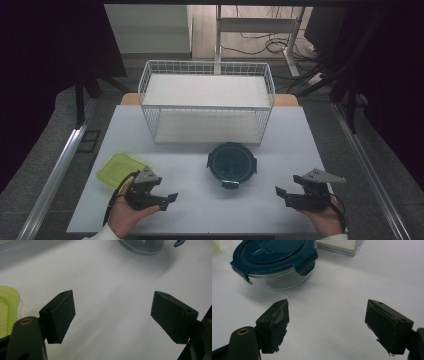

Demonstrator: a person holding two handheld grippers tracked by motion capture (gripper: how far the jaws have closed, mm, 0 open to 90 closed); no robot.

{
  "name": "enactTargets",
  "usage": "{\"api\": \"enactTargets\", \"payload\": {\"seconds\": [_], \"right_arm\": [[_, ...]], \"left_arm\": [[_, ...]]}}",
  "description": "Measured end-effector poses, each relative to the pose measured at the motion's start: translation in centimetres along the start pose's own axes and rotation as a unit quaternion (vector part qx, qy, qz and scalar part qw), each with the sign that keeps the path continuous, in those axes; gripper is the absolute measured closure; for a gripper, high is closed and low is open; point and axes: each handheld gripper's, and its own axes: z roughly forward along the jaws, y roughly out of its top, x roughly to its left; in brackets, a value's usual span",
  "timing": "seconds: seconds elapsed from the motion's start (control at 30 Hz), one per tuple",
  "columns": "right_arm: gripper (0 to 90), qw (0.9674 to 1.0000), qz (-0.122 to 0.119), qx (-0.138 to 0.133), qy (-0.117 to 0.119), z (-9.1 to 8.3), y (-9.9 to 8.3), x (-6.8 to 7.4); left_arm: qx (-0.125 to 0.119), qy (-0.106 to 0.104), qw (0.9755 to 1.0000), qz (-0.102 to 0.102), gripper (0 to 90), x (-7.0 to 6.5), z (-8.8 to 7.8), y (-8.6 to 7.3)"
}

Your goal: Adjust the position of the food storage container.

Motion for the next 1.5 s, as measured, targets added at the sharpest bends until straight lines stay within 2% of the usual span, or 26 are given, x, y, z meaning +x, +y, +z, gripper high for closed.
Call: {"api": "enactTargets", "payload": {"seconds": [0.1, 0.23, 0.37, 0.5, 0.53, 0.6, 0.7, 0.87, 0.93, 1.0, 1.03, 1.07, 1.1, 1.2, 1.23, 1.27, 1.33, 1.5], "right_arm": [[22.0, 1.0, 0.003, 0.001, -0.003, 0.0, 0.2, -0.2], [24.9, 0.9999, 0.01, 0.006, 0.003, 0.2, 0.3, -0.4], [29.0, 0.9998, 0.007, 0.017, 0.01, 0.3, 0.5, -0.5], [32.5, 0.9995, 0.006, 0.021, 0.024, 0.2, 0.9, 0.0], [34.2, 0.9994, 0.002, 0.023, 0.024, 0.1, 1.2, 0.3], [34.9, 0.9995, -0.003, 0.024, 0.022, 0.1, 1.3, 0.3], [37.6, 0.9994, -0.005, 0.027, 0.021, 0.6, 2.3, 0.1], [47.8, 0.9988, 0.001, 0.04, 0.026, 2.6, 4.5, -0.5], [54.3, 0.9982, -0.009, 0.051, 0.031, 3.8, 5.5, -0.6], [63.1, 0.9965, -0.032, 0.07, 0.033, 5.8, 7.1, -0.5], [63.1, 0.9965, -0.032, 0.07, 0.033, 5.8, 7.1, -0.5], [69.2, 0.996, -0.043, 0.071, 0.031, 6.9, 8.0, -0.4], [69.2, 0.996, -0.043, 0.071, 0.031, 6.9, 8.0, -0.4], [82.6, 0.9943, -0.07, 0.079, 0.014, 9.2, 9.8, -0.6], [82.6, 0.9943, -0.07, 0.079, 0.014, 9.2, 9.8, -0.6], [87.4, 0.994, -0.07, 0.083, 0.014, 10.3, 10.7, -0.9], [88.2, 0.9936, -0.07, 0.088, 0.015, 10.9, 11.1, -1.0], [88.8, 0.9851, -0.117, 0.126, 0.017, 13.9, 12.8, -0.5]], "left_arm": [[0.0, 0.005, 1.0, -0.003, 19.0, 0.1, 0.0, -0.1], [-0.004, 0.006, 0.9998, -0.017, 19.1, 0.3, -0.2, -0.2], [-0.001, 0.015, 0.9999, 0.005, 19.0, -0.2, -0.2, -0.2], [-0.007, 0.014, 0.9999, -0.004, 19.0, -0.5, -0.5, -0.4], [-0.009, 0.011, 0.9999, -0.003, 19.0, -0.7, -0.6, -0.4], [-0.007, 0.011, 0.9999, 0.006, 19.0, -0.9, -0.5, -0.3], [-0.003, 0.011, 0.9999, 0.008, 19.0, -0.8, -0.2, -0.1], [0.004, 0.011, 0.9999, 0.003, 19.0, -0.4, 0.4, -0.1], [0.005, 0.012, 0.9999, 0.005, 19.0, -0.4, 0.4, 0.0], [0.005, 0.012, 0.9999, 0.005, 19.0, -0.5, 0.4, 0.0], [0.005, 0.012, 0.9999, 0.005, 19.0, -0.5, 0.4, 0.0], [0.005, 0.011, 0.9999, 0.005, 19.0, -0.6, 0.4, 0.0], [0.006, 0.011, 0.9999, 0.005, 19.0, -0.6, 0.5, 0.0], [0.008, 0.011, 0.9999, 0.006, 19.0, -0.7, 0.6, 0.1], [0.007, 0.011, 0.9999, 0.007, 19.0, -0.7, 0.6, 0.1], [0.006, 0.011, 0.9999, 0.007, 19.0, -0.7, 0.6, 0.1], [0.007, 0.011, 0.9999, 0.007, 19.0, -0.7, 0.6, 0.1], [0.006, 0.011, 0.9999, 0.006, 19.0, -0.5, 0.4, -0.1]]}}
